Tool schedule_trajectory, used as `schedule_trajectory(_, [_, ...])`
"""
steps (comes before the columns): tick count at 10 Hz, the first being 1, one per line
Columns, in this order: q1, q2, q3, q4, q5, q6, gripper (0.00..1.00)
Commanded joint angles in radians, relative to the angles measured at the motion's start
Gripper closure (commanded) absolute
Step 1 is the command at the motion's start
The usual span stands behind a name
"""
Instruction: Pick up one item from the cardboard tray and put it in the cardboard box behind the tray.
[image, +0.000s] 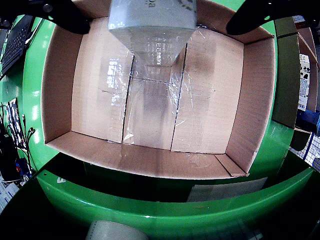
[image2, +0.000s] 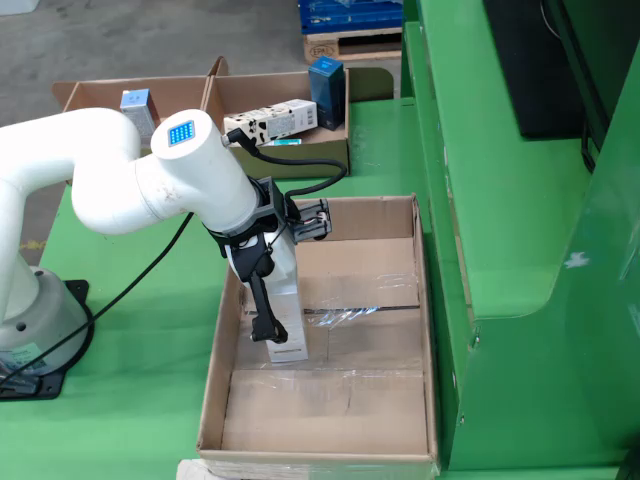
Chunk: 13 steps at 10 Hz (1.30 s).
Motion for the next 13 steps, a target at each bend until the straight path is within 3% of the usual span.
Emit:
schedule_trajectory(1, [-0.004, 0.024, 0.032, 0.01, 0.005, -0.006, 0.4])
schedule_trajectory(7, [-0.004, 0.024, 0.032, 0.01, 0.005, -0.006, 1.0])
schedule_trajectory(13, [-0.004, 0.024, 0.032, 0.01, 0.005, -0.006, 1.0])
